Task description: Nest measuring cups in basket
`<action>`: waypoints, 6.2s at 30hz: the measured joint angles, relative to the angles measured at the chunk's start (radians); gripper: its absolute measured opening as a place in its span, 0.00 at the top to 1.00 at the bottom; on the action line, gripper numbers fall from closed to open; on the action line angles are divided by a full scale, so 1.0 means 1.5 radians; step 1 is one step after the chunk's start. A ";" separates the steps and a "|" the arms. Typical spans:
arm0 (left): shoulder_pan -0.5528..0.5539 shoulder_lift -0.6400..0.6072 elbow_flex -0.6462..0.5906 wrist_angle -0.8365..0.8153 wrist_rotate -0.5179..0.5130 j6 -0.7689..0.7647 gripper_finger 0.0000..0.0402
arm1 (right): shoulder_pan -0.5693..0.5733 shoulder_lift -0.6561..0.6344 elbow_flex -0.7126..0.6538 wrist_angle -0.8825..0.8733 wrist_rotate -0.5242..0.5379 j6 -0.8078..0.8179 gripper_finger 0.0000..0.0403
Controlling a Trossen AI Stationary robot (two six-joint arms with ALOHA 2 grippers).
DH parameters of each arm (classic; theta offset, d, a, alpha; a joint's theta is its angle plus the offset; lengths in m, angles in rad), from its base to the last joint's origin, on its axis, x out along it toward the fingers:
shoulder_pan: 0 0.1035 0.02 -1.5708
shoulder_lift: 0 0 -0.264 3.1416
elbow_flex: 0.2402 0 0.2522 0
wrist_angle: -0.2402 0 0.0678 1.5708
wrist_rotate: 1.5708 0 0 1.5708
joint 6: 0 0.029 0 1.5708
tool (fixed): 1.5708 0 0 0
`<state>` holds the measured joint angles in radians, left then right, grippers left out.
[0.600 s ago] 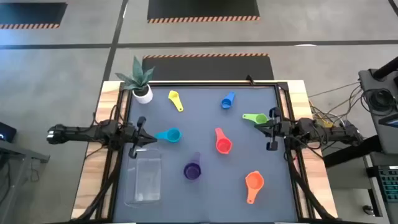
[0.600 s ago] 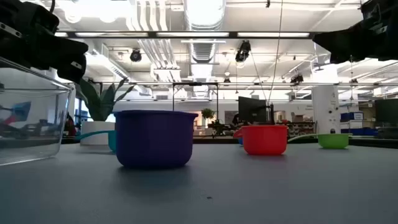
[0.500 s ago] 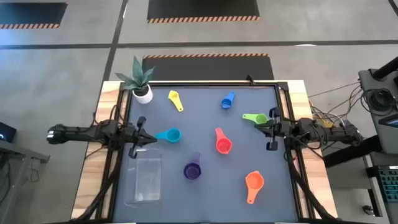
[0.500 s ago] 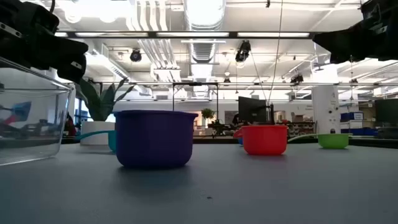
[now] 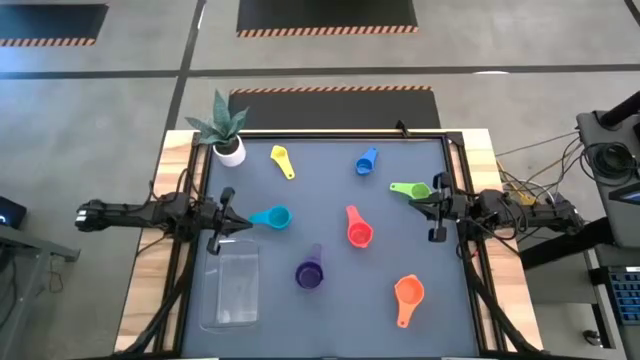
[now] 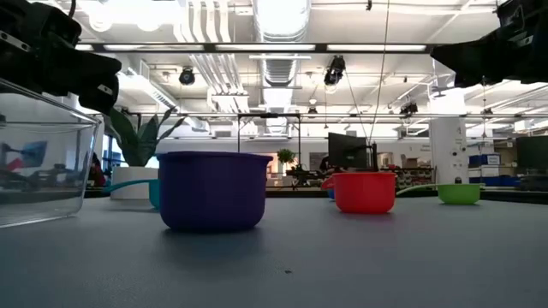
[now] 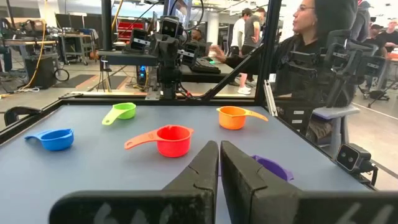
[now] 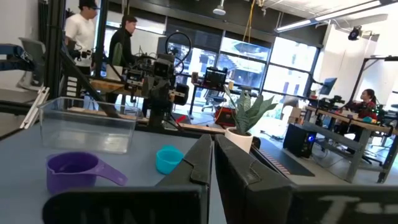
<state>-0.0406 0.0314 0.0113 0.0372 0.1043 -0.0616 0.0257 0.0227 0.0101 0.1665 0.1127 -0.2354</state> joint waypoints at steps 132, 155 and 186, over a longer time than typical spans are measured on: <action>-0.001 0.059 0.019 0.447 -0.210 -0.017 1.00 | 0.000 0.168 0.056 0.221 0.203 0.196 0.98; -0.001 0.213 0.159 0.287 -0.208 0.036 1.00 | 0.003 0.375 0.316 -0.176 0.033 0.495 0.98; -0.001 0.214 0.159 0.289 -0.210 0.053 1.00 | 0.188 0.620 0.480 -0.442 -0.168 0.953 0.98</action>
<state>-0.0414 0.3519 0.2504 0.4703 -0.2108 0.0174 0.3083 0.9524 0.7296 -0.4969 -0.1400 1.1941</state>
